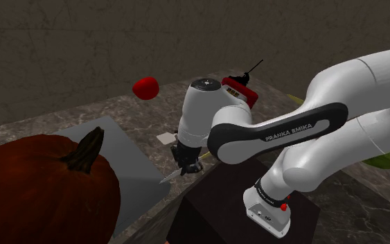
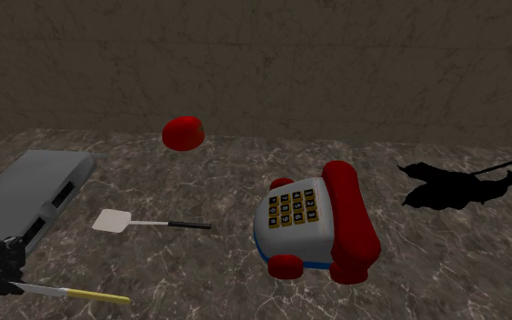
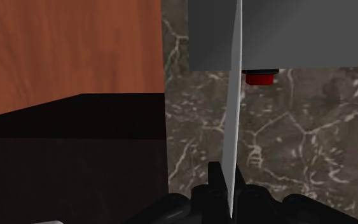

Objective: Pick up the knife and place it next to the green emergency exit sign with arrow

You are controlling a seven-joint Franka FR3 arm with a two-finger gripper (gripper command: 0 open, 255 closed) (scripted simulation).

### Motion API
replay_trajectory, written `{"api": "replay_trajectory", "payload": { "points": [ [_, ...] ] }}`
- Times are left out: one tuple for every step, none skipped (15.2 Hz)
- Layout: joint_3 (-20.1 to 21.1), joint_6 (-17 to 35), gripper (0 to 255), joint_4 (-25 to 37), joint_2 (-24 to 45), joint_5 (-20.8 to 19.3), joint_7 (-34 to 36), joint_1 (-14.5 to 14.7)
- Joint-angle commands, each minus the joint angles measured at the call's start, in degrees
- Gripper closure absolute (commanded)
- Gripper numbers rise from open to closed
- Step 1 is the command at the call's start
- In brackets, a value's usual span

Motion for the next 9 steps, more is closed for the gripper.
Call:
{"api": "replay_trajectory", "payload": {
  "points": [
    [0.3,1.0,255,-0.7,0.5,0.1,0.2,0.0],
    [0.4,1.0,255,-0.7,0.6,0.0,0.2,0.0],
    [0.4,1.0,255,-0.7,0.6,0.0,0.2,0.0],
    [0.3,1.0,255,-0.7,0.6,0.0,0.2,0.0],
    [0.3,1.0,255,-0.7,0.6,0.0,0.2,0.0],
    [0.3,1.0,255,-0.7,0.6,0.0,0.2,0.0],
    [0.3,1.0,255,-0.7,0.6,0.0,0.2,0.0],
    [0.4,1.0,0,-0.6,0.6,0.0,0.2,0.0],
    [0.4,1.0,0,-0.7,0.5,0.1,0.2,0.0]
  ]
}}
